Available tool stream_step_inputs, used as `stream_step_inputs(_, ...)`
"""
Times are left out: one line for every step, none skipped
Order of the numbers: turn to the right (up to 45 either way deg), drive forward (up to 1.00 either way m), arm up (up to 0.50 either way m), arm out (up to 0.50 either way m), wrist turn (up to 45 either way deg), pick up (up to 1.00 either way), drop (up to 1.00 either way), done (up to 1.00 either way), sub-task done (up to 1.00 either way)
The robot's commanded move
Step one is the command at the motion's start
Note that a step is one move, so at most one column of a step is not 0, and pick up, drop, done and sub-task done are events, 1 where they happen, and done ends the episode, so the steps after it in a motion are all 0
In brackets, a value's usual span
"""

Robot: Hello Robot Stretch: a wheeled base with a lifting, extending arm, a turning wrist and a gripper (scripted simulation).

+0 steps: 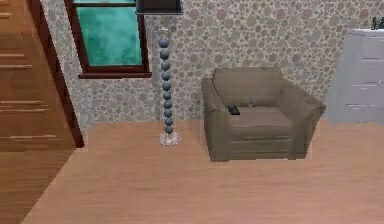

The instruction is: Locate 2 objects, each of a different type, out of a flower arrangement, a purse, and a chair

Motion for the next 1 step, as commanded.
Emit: stream_step_inputs(3.0,0.0,0.0,0.0,0.0,0.0,0.0,0.0,0.0)
